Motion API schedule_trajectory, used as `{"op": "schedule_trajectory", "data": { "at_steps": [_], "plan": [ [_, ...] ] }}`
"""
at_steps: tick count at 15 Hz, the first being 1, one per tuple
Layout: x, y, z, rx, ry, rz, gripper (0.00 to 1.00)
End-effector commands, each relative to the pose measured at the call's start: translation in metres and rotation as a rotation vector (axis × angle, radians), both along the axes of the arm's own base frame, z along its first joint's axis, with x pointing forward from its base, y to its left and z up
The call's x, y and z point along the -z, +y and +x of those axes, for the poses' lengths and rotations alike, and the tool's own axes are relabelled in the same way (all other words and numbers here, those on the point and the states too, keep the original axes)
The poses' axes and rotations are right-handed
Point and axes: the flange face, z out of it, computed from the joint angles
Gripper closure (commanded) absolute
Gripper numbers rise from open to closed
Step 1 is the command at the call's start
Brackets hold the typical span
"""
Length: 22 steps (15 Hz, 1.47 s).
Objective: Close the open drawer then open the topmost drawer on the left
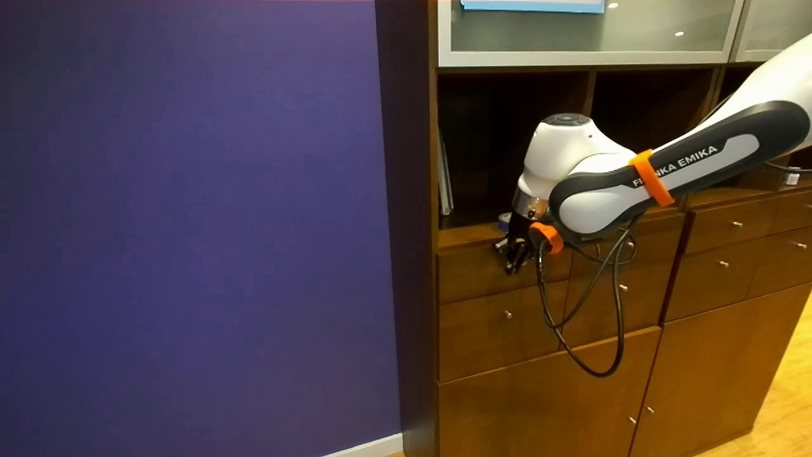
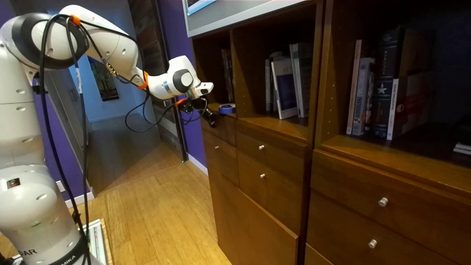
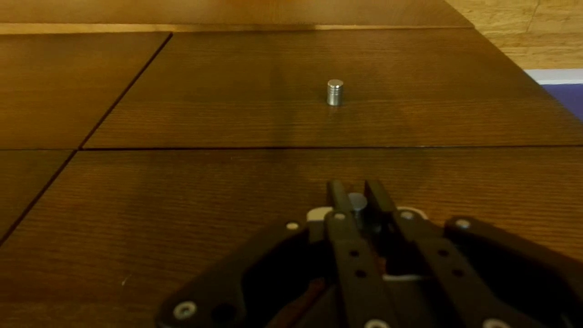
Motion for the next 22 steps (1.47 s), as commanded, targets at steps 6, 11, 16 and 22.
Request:
{"op": "schedule_trajectory", "data": {
  "at_steps": [6,11,16,22],
  "plan": [
    [0.010,-0.019,-0.086,-0.025,0.198,-0.015,0.96],
    [0.014,-0.029,-0.150,-0.020,0.258,0.021,0.96],
    [0.011,-0.036,-0.190,-0.031,0.293,0.042,0.48],
    [-0.055,-0.062,-0.229,-0.092,0.348,-0.017,0.05]
  ]
}}
